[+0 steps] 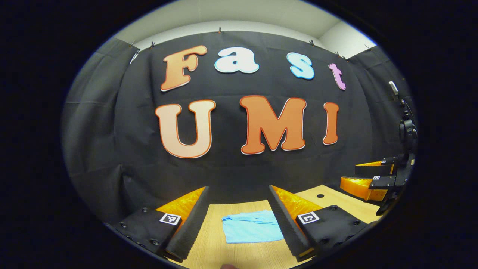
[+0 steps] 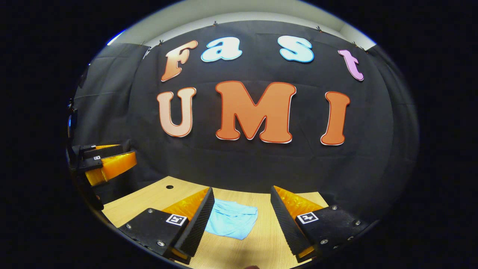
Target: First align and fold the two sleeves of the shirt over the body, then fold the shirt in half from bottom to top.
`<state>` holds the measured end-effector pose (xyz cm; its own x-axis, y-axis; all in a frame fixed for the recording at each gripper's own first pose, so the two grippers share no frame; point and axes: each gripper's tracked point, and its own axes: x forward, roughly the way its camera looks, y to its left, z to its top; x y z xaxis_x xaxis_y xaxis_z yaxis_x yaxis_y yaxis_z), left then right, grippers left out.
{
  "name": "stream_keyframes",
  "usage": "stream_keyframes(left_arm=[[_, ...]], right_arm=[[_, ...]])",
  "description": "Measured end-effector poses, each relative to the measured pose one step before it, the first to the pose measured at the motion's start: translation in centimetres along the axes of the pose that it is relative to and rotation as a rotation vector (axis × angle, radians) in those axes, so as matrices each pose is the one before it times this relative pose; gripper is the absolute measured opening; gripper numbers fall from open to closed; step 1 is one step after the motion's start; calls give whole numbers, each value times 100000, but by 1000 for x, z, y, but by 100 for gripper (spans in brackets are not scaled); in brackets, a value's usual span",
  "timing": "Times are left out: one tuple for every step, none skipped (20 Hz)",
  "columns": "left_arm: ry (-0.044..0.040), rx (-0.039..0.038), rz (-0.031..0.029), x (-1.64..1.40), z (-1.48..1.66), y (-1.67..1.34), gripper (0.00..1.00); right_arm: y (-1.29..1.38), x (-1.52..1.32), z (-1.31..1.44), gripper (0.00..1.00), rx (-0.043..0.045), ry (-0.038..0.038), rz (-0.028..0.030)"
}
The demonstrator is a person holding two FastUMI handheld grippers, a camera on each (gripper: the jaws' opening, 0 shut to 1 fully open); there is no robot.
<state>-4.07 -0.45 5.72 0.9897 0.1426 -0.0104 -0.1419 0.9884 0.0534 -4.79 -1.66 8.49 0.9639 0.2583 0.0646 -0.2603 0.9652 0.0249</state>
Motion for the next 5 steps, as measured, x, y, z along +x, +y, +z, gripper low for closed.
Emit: stream_keyframes(left_arm=[[-1598,-258,1165,-1179,284,-281,98],[-650,-349,568,-1172,-26,-441,97],[-165,67,1742,-737,277,23,97],[-106,-108,1374,-288,-331,40,97],[-100,-836,-29,-641,-26,-324,97]], right_arm=[[168,-809,-3,92,-231,-630,952],[94,-626,-31,92,-590,-344,241],[11,-664,-159,92,-533,-491,424],[198,-530,-48,92,-629,-409,625],[185,-489,-183,92,-461,59,800]])
